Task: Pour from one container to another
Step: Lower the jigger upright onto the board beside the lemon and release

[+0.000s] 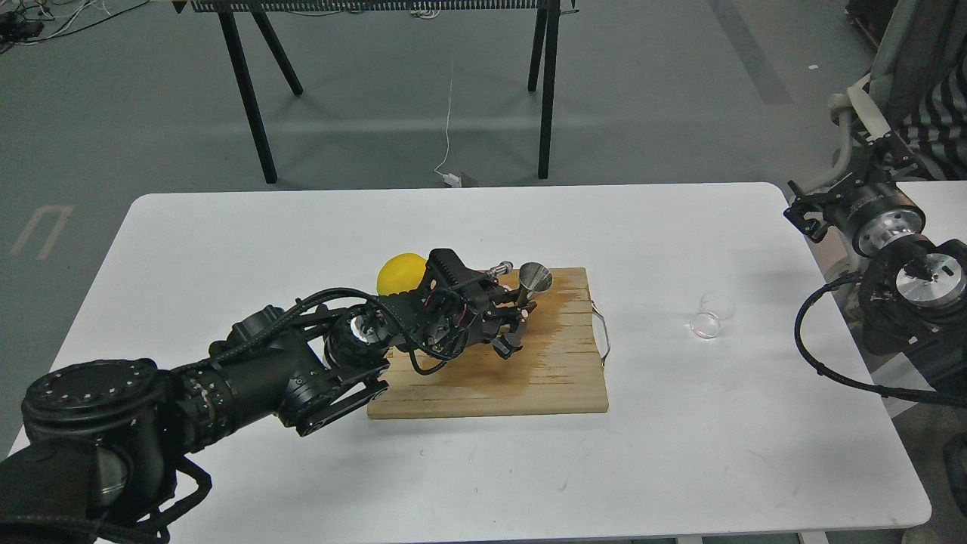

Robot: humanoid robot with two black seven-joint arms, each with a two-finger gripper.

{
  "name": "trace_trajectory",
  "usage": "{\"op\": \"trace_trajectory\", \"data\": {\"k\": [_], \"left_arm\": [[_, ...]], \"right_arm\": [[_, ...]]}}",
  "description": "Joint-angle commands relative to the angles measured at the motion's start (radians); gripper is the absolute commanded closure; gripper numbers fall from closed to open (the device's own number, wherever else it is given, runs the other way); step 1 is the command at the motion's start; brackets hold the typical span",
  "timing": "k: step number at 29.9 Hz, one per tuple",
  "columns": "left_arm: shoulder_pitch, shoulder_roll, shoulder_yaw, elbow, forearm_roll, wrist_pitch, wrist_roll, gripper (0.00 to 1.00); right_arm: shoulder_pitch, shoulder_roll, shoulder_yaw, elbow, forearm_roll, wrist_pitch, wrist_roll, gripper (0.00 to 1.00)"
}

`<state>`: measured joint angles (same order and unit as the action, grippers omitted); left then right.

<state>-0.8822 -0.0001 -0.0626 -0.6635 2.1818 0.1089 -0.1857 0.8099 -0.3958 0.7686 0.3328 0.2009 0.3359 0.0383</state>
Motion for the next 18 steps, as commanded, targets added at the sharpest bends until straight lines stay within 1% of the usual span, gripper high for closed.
{"op": "trace_trajectory", "data": {"k": [1,14,18], "left_arm": [[0.000,0.000,-0.003,0.001,0.000,0.002,0.000,1.00],[0.040,0.000,-0.014,0.002,0.000,0.054,0.002,1.00],[0.046,0.000,-0.017,0.002,-0.010,0.098,0.002,1.00]], "right_arm": [[0.000,0.002,0.000,0.000,0.000,0.000,0.000,0.01],[0.002,0.005,-0.023,0.002,0.002,0.002,0.000,0.01],[0.002,0.006,-0.025,0.002,0.002,0.002,0.002,0.01]]}}
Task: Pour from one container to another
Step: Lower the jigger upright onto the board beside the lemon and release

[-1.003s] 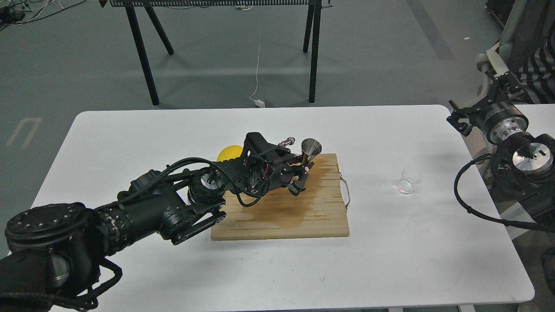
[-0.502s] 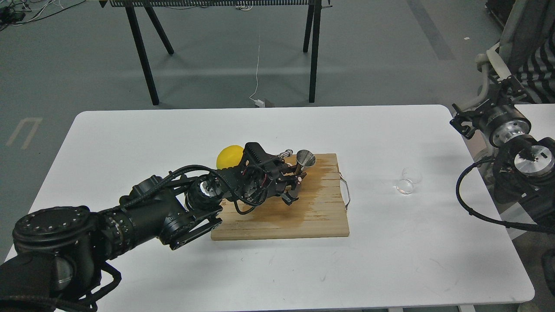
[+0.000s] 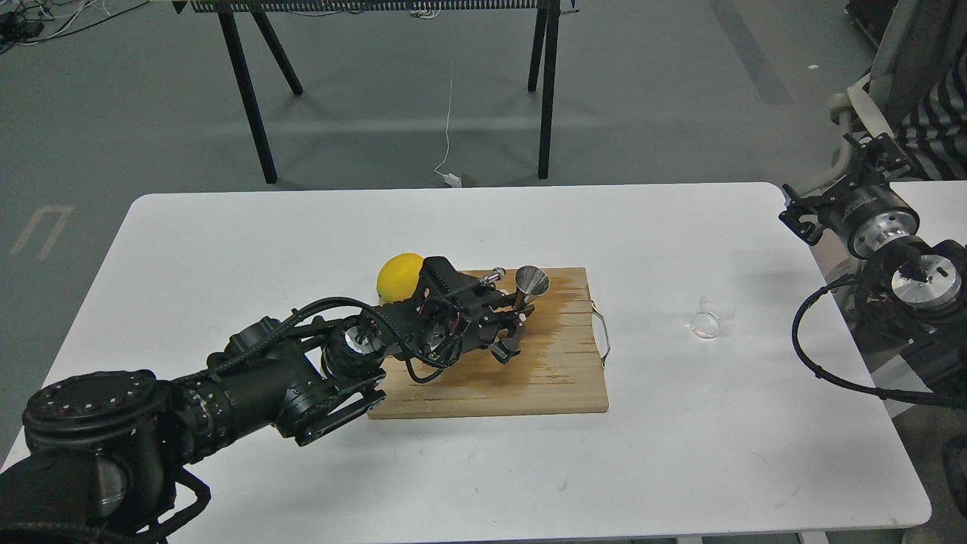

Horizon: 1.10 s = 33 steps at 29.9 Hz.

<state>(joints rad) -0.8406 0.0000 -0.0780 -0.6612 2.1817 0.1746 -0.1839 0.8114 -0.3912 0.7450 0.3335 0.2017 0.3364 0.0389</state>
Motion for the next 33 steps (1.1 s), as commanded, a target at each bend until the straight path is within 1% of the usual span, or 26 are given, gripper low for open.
{"op": "trace_trajectory", "data": {"k": [1,8,16,19,24,33], "left_arm": [[0.005,0.000,0.000,0.000,-0.020,0.040,0.000,1.00],[0.005,0.000,0.004,0.002,-0.034,0.052,0.008,1.00],[0.035,0.000,0.007,0.018,-0.034,0.056,0.004,1.00],[0.040,0.000,0.007,0.017,-0.034,0.075,0.006,1.00],[0.041,0.000,0.006,0.014,-0.034,0.079,0.009,1.00],[0.041,0.000,0.006,0.017,-0.036,0.080,0.001,0.92]], "right_arm": [[0.000,0.002,-0.001,-0.001,-0.001,0.001,0.001,0.01],[0.000,0.005,-0.001,0.001,0.001,0.001,0.001,0.01],[0.000,0.005,-0.001,0.001,-0.001,0.001,0.001,0.01],[0.000,0.005,-0.001,0.001,-0.001,0.001,0.001,0.01],[0.000,0.005,-0.003,0.001,-0.001,0.001,0.001,0.01],[0.002,0.011,-0.001,0.001,-0.001,0.001,0.001,0.01]]}}
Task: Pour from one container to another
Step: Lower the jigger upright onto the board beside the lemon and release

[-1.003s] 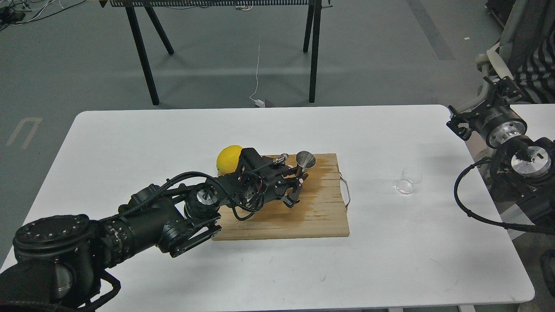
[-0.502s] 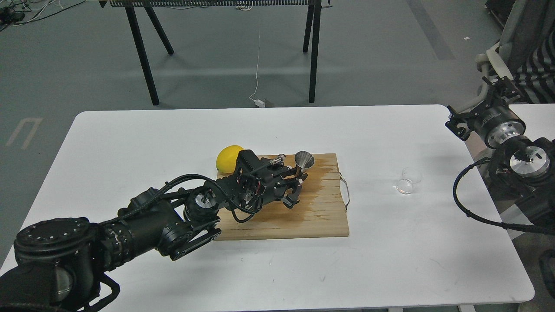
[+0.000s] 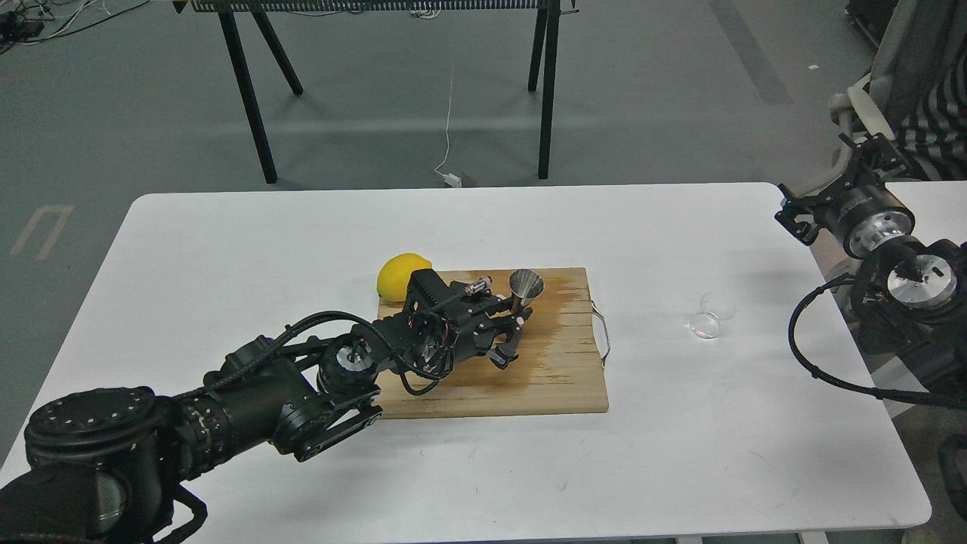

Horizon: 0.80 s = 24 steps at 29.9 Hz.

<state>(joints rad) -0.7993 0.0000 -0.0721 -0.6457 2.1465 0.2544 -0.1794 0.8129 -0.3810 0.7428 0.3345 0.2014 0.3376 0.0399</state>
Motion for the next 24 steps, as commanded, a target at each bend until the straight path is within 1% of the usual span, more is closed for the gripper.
{"op": "trace_trajectory", "data": {"k": [1,4,8,11,13,24], "left_arm": [[0.002,0.000,0.000,0.001,0.000,0.002,-0.005,0.90],[0.000,0.000,0.002,0.001,0.000,0.006,-0.006,0.82],[0.000,0.000,0.002,0.005,0.000,0.011,-0.008,0.76],[0.002,0.000,0.002,0.005,0.000,0.011,-0.008,0.69],[0.000,0.000,0.002,0.005,0.000,0.009,-0.008,0.61],[0.002,0.000,0.000,0.005,-0.002,0.012,-0.009,0.37]], "right_arm": [[0.000,0.002,0.001,0.000,0.001,0.000,0.000,0.01],[0.000,0.004,0.001,-0.002,0.000,0.000,0.000,0.01],[0.000,0.004,0.000,-0.002,0.000,-0.002,0.000,0.01],[0.000,0.005,0.000,-0.002,0.000,0.000,0.000,0.01],[0.000,0.005,0.000,0.000,0.001,-0.002,0.000,0.01],[0.005,0.005,0.001,0.000,0.000,-0.002,0.000,0.01]]}}
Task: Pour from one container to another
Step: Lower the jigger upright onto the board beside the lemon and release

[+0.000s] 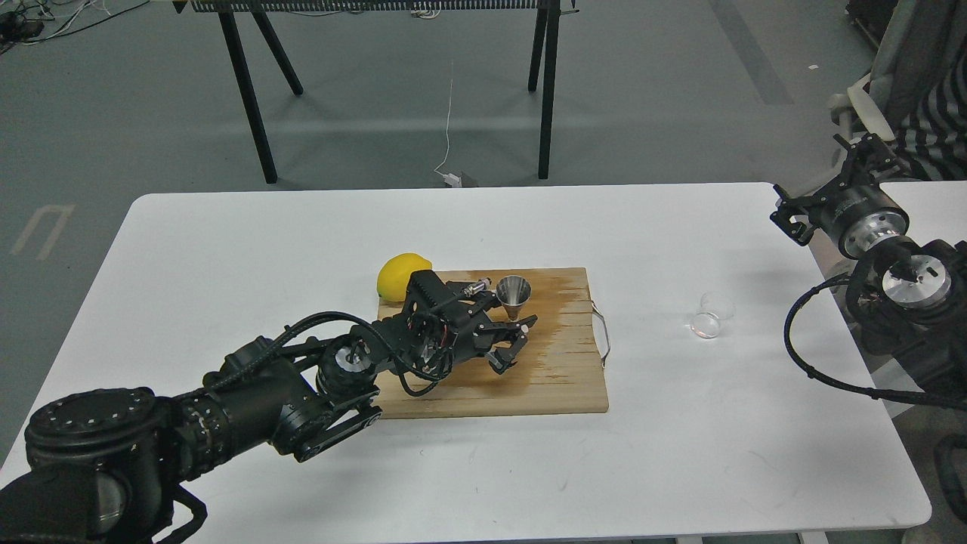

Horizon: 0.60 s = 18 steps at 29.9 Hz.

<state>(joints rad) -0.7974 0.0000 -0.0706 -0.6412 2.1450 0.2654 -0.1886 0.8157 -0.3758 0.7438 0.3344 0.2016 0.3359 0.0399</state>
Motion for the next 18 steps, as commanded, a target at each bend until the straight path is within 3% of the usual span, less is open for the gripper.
{"op": "trace_trajectory", "data": {"k": [1,8,18], "left_arm": [[0.001,0.000,-0.002,0.000,0.000,0.001,0.000,0.34],[0.000,0.000,-0.005,0.000,0.000,-0.002,-0.008,0.14],[0.001,0.000,-0.006,0.000,0.000,-0.006,-0.018,0.06]], "right_arm": [[0.002,0.000,0.000,0.000,0.001,0.000,0.000,0.01],[0.002,0.000,0.000,0.000,0.001,0.000,0.000,0.01],[0.003,0.000,0.000,0.000,-0.001,0.000,0.000,0.01]]}}
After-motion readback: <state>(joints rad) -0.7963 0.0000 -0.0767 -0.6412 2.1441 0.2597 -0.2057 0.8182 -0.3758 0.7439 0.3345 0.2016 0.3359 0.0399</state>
